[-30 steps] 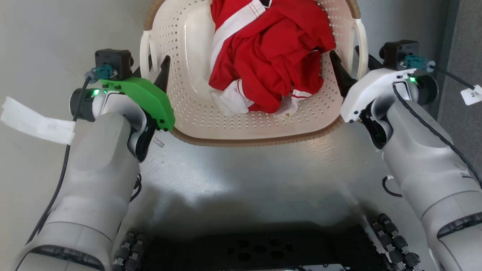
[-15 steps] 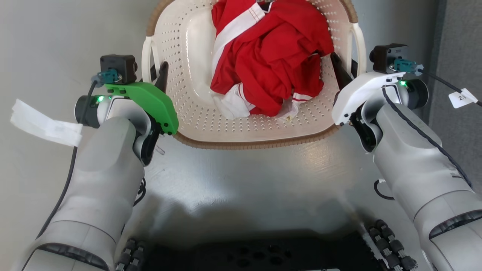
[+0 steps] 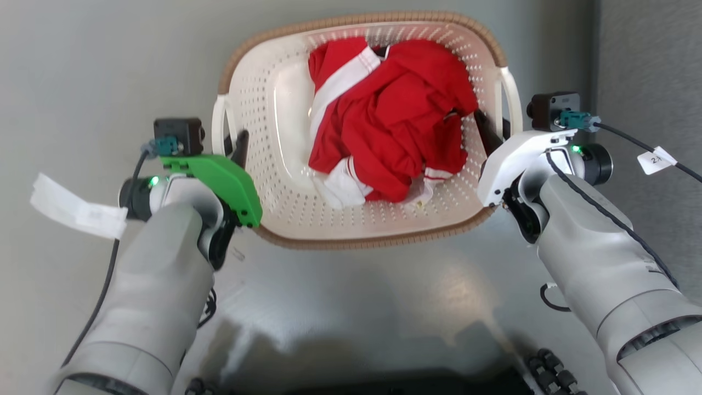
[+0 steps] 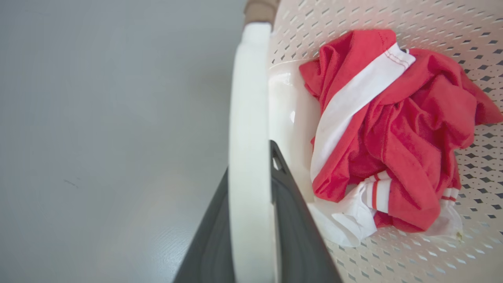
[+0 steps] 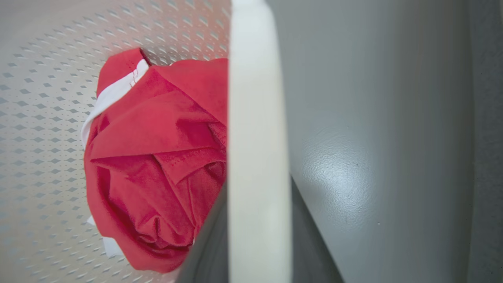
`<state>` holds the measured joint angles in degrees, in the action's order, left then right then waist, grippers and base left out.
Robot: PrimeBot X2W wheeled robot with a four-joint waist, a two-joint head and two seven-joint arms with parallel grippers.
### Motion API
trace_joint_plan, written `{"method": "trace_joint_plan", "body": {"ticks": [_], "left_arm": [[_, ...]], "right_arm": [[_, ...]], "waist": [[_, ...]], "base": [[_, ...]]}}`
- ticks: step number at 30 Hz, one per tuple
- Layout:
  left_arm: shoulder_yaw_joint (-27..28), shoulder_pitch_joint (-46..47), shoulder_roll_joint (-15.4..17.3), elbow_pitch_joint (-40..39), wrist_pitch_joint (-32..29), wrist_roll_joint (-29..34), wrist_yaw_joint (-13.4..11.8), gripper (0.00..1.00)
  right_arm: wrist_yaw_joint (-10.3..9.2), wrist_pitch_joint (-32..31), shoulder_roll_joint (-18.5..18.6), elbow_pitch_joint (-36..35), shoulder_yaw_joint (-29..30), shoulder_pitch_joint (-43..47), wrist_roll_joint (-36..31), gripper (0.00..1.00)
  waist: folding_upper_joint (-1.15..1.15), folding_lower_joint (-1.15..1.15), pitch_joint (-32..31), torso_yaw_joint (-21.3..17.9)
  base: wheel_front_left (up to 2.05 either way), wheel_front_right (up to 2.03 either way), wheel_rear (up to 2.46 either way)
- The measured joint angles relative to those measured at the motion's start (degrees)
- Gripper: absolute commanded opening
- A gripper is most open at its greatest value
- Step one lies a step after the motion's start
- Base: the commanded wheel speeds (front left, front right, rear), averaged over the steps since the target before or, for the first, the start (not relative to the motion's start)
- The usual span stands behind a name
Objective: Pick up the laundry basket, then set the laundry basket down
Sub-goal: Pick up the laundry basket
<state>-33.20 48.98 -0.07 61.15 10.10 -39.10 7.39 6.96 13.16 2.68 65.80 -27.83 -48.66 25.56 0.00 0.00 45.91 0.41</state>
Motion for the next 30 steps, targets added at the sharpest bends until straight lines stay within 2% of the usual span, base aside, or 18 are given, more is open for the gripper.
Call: {"method": "trace_joint_plan", "body": {"ticks": [14,30], "left_arm": [[-2.4,-5.49,0.0,1.34,-3.03,-5.49,0.0,0.0],[-4.2,-11.13,0.01,4.45,-7.9,-8.38,0.0,0.0]], "right_arm": [[-0.01,-6.26,-0.02,-0.64,-4.35,4.58,7.1,0.0],[-0.54,-14.14,0.4,-2.82,-11.46,10.89,13.58,0.0]], "waist": [[0.0,0.0,-11.16,-1.04],[0.0,0.0,-23.53,-1.71]], "base": [[0.0,0.0,0.0],[0.0,0.0,0.0]]}}
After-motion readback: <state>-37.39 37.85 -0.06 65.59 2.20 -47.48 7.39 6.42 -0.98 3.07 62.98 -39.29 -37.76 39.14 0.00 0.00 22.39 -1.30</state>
